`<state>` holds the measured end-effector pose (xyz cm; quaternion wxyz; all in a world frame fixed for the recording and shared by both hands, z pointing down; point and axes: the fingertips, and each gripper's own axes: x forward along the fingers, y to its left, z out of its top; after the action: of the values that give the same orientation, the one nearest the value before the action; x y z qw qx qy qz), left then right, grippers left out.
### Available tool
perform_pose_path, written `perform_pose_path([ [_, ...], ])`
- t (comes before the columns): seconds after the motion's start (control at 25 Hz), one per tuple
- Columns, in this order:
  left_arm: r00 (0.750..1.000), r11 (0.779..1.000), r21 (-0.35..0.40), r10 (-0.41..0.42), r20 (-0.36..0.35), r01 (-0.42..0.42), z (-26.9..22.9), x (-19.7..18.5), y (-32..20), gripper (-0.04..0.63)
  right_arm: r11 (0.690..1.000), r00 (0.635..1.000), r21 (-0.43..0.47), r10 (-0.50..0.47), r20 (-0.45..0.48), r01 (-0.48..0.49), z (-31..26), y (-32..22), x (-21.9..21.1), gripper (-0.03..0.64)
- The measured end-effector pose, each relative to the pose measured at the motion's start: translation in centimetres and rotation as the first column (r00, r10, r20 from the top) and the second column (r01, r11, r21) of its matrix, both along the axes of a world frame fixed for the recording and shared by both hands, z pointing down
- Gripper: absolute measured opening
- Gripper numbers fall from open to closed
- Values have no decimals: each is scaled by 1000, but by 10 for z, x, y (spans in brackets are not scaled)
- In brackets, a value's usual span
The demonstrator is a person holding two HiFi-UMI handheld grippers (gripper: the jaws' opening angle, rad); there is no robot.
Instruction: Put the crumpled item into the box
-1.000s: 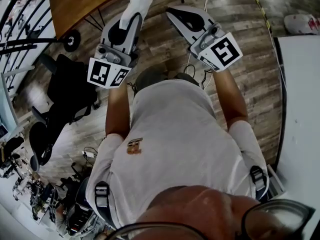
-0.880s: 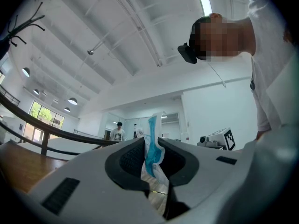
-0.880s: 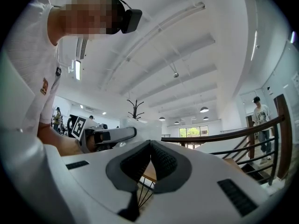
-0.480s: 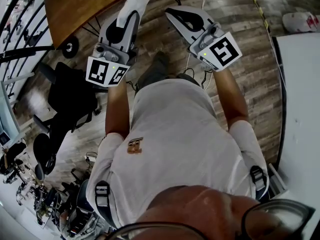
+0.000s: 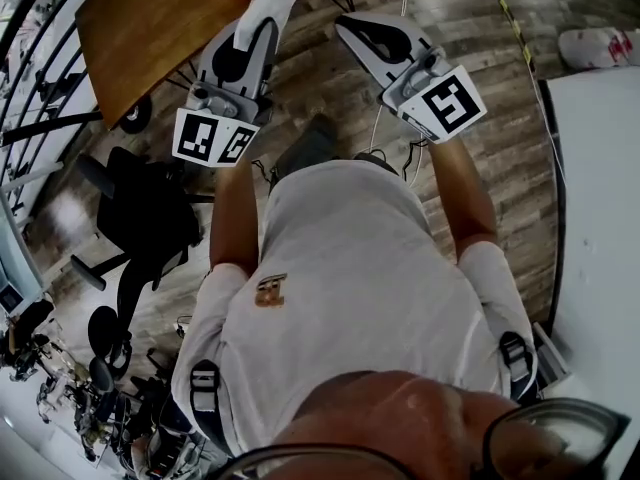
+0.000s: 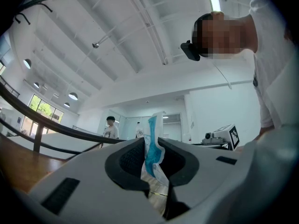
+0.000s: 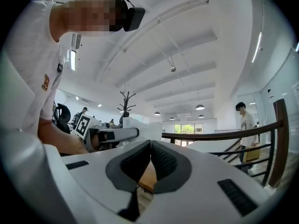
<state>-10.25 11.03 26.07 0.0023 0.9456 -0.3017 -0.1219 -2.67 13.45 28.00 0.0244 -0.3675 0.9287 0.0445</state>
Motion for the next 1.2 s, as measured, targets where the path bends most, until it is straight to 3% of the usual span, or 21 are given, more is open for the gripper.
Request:
perform_pose_path([
  [0.6,1000,998,-63,9,15,-8,29,-31,-210,77,1000,998,-5,29,-61,-30,2,-211,-32,34],
  [0.84,1000,996,-89,17,19,-16,48,-34,-247,77,998,994,-12,55,-90,-56,15,-248,-32,34],
  [1.2,999,983,-180,26,36,-19,75,-9,-294,77,996,991,-62,62,-121,-70,30,-295,-7,34],
])
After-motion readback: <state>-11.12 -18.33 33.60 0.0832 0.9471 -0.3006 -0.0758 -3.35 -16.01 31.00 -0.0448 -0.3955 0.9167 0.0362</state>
